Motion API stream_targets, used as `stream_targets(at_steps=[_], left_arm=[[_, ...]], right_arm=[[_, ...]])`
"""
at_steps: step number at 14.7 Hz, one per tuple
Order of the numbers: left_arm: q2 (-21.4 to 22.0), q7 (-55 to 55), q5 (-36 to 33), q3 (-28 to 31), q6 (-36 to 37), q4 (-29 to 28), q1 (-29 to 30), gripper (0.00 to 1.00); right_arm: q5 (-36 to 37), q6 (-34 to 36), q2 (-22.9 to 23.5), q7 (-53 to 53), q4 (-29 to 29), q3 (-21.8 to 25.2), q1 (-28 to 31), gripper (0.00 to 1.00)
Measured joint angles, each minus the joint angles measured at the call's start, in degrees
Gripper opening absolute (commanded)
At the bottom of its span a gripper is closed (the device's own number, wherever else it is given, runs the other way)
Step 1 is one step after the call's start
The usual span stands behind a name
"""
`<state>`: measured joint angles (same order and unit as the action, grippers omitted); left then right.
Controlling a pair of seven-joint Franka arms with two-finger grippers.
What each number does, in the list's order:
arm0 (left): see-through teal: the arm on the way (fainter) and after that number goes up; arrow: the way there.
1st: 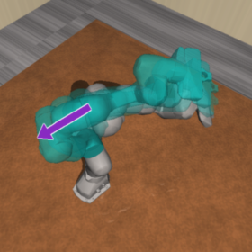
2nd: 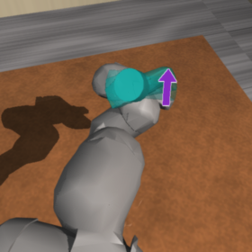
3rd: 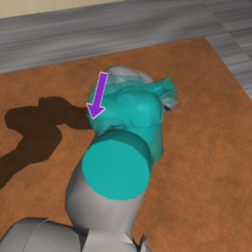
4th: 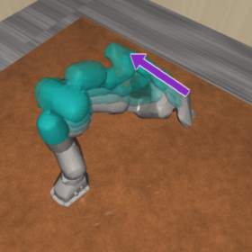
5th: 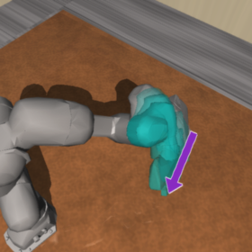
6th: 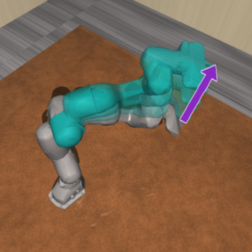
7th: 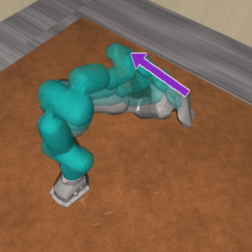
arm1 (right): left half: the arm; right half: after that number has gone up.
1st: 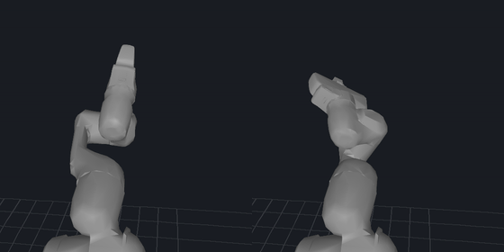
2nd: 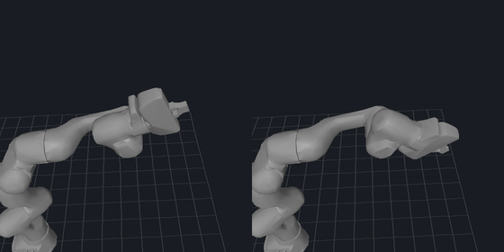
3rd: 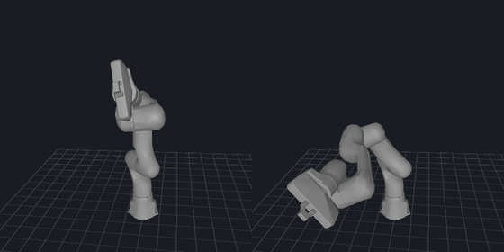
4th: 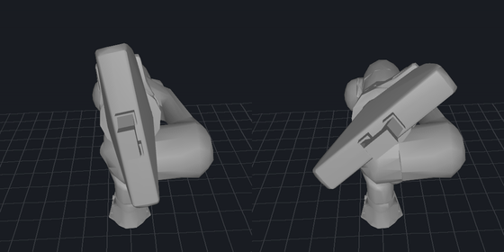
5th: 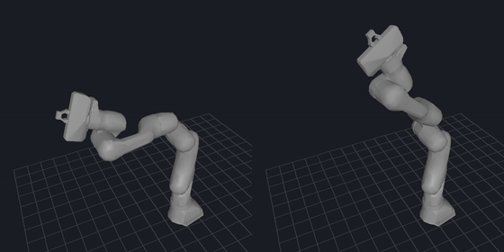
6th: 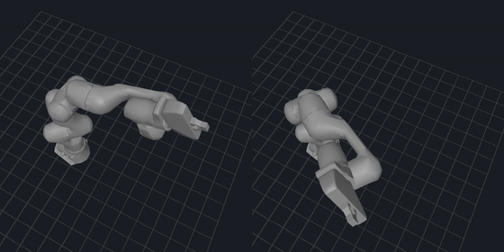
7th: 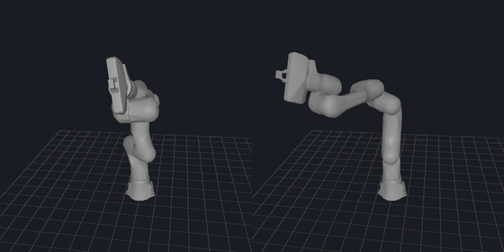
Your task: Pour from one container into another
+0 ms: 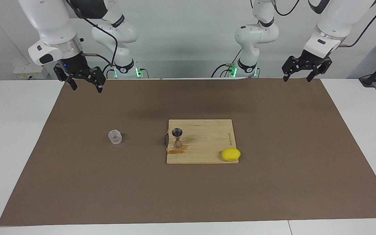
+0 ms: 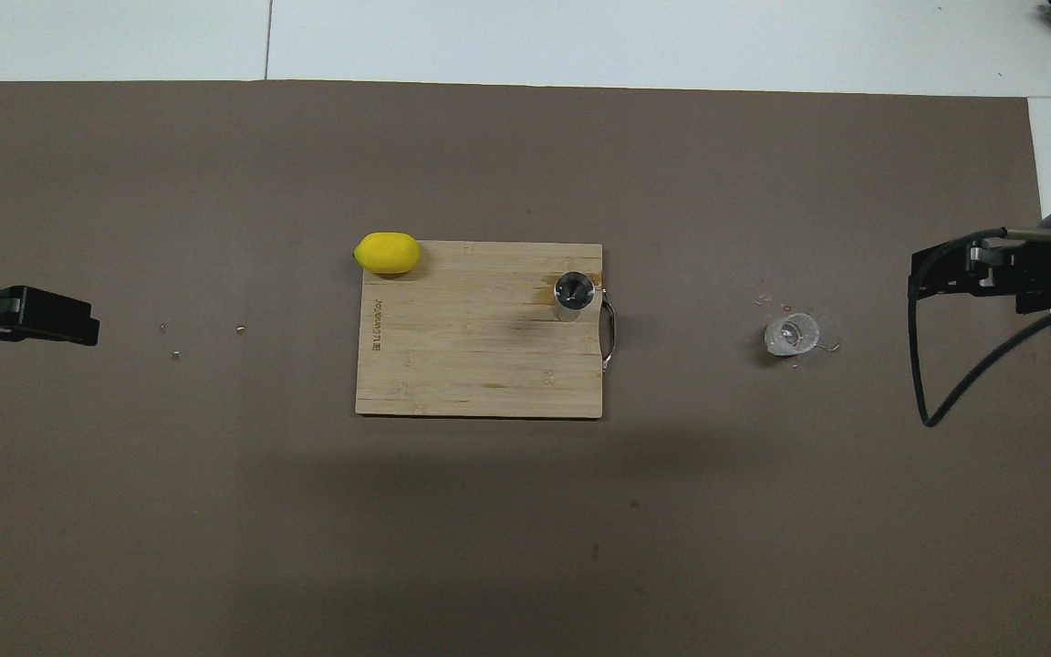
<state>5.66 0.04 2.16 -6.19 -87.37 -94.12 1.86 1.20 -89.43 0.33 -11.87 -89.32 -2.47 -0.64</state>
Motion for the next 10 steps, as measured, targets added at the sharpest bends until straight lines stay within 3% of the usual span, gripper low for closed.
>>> stream_targets(at_steps=[10], left_arm=[[0.0,0.0,0.0,0.0,0.0,0.0,0.0,1.00]], right_arm=[[0.0,1.7,1.2,0.0,0.1,-0.2,0.5,1.00]])
